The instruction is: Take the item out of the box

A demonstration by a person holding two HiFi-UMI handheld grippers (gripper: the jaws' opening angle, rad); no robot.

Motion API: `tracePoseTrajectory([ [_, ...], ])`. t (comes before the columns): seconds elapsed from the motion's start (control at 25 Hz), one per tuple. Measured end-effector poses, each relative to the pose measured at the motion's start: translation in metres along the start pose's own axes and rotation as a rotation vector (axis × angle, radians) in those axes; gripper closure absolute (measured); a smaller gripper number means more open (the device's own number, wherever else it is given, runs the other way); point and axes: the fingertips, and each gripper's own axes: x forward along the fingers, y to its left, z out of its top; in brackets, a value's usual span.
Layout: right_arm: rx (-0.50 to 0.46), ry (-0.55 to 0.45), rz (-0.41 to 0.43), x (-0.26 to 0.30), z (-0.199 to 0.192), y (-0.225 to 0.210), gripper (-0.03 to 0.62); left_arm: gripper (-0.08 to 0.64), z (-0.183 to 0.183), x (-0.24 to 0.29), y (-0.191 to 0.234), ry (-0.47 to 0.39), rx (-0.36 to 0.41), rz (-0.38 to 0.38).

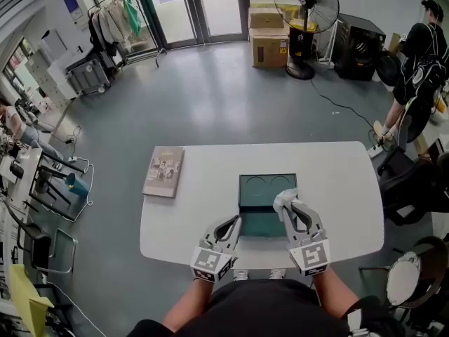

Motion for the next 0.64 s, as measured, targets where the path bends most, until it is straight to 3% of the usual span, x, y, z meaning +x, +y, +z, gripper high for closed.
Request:
tracePoseTrajectory([
  [0.64, 0.010, -0.051, -0.022, -0.012, 0.009, -0.012, 0.549, 0.548, 0.005, 0.002, -0.010, -0.010, 0.004, -0.007],
])
